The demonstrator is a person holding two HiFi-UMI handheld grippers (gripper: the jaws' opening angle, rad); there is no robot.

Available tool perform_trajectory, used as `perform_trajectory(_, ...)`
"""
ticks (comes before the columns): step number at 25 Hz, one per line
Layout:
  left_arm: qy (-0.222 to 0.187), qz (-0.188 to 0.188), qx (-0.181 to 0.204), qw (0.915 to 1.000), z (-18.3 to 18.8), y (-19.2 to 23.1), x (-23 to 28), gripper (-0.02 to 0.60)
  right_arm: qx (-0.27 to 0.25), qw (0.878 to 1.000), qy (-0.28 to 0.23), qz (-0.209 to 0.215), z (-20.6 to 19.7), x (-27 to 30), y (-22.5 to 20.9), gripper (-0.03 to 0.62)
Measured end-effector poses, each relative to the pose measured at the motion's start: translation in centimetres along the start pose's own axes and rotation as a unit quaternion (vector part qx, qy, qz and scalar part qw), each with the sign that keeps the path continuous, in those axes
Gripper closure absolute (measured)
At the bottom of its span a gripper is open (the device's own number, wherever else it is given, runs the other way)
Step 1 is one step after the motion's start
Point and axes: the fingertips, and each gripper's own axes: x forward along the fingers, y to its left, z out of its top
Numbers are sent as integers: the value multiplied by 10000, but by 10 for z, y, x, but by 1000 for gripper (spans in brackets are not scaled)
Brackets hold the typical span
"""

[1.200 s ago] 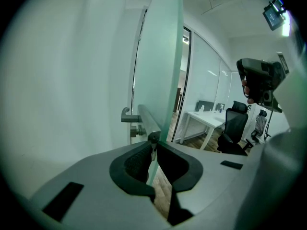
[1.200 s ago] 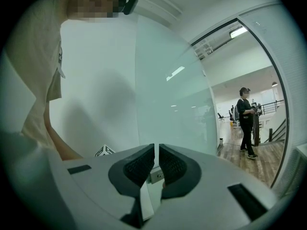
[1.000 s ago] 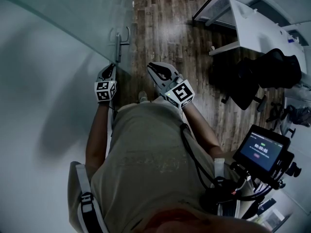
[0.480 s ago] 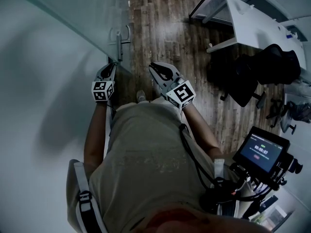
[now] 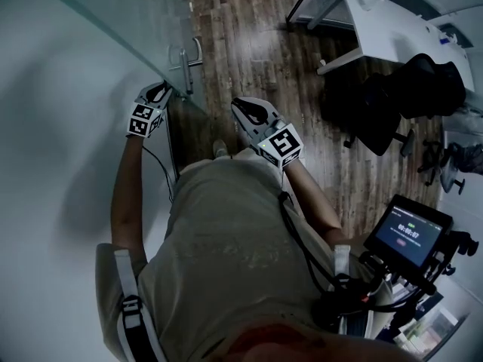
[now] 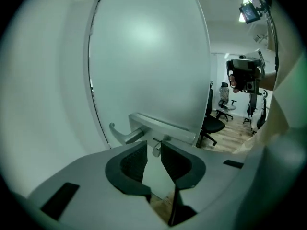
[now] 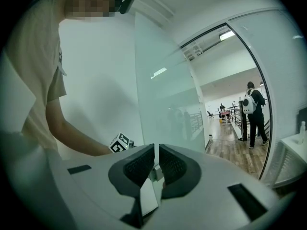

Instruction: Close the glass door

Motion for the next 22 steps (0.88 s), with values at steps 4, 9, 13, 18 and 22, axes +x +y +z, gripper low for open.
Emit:
perform_trajectory(4, 233, -427, 300, 9984, -2, -10, 19, 483, 18, 9999, -63, -83, 4, 3, -5, 577)
perform_trajectory(9, 242, -412, 297, 9984, -4, -15, 35, 480, -1, 9998, -55, -208, 2, -1, -15, 577)
perform_trajectory(13, 311, -376, 295, 9984, -9, -17, 46, 482, 9, 9995, -55, -311, 2, -6, -23, 577)
perform_trajectory(18, 261, -297, 20, 9992, -10, -16, 46, 485, 16, 9992, -99, -379, 3, -9, -26, 577)
perform_trajectory(22, 224, -147, -167, 9995, -16, -17, 44, 485, -10, 9995, -46, -324, -2, -13, -25, 577)
